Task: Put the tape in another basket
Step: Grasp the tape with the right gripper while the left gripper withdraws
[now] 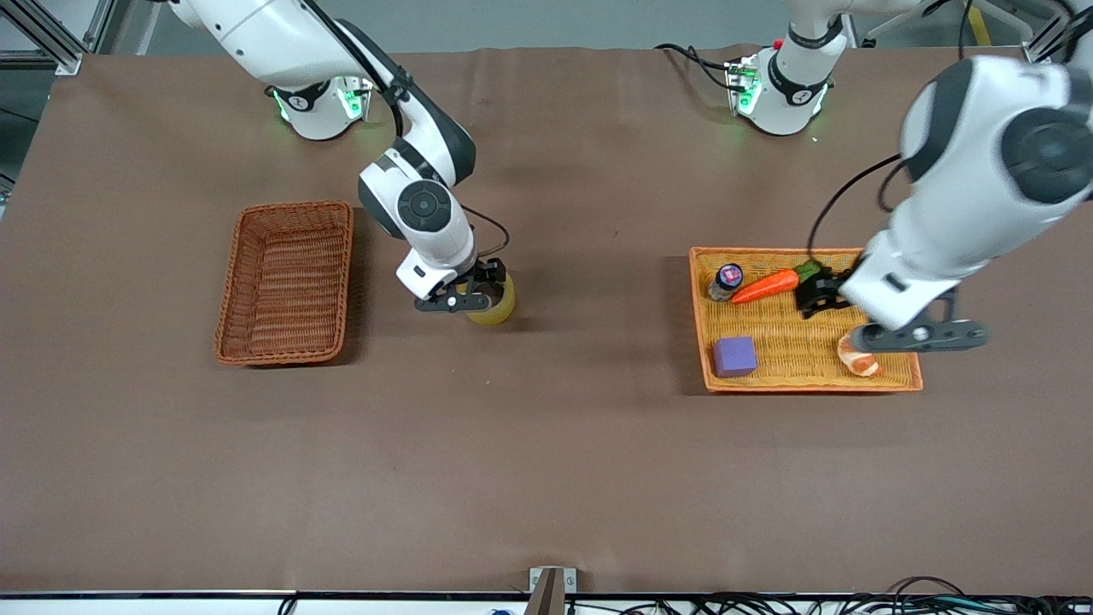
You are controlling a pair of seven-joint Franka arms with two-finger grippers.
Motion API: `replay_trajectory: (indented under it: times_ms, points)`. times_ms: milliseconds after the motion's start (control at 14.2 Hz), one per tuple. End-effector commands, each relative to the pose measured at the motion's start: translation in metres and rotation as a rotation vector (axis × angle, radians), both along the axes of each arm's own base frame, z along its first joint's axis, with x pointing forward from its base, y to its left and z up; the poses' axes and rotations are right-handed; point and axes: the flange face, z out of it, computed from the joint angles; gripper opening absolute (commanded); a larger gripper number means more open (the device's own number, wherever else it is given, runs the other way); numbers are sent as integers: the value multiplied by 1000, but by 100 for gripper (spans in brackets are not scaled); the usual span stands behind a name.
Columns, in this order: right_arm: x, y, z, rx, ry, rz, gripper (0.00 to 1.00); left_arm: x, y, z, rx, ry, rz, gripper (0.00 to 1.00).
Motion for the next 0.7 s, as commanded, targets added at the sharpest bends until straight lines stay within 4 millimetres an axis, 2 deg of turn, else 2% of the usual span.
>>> replay_trajectory:
  times_ms: [0, 70, 140, 211, 351, 421, 632]
  points:
    - [0, -3, -3, -14, -15, -3, 100, -26, 44, 26, -34, -29, -31, 100]
    - [-1, -2, -11, -9, -13, 0, 100, -32, 51, 40, -53, -45, -38, 100]
    - [-2, -2, -17, -6, -10, -9, 100, -37, 52, 46, -59, -39, -36, 100]
    - [0, -6, -20, -11, -7, -24, 100, -48, 57, 58, -58, -30, -34, 100]
    - [10, -20, -25, -14, -3, -54, 97, -60, 61, 68, -58, -32, -31, 100]
    - [9, -20, -28, -15, 3, -52, 91, -64, 61, 69, -60, -32, -29, 100]
    - [7, -18, -46, -10, 17, -59, 57, -79, 60, 68, -58, -23, -21, 100]
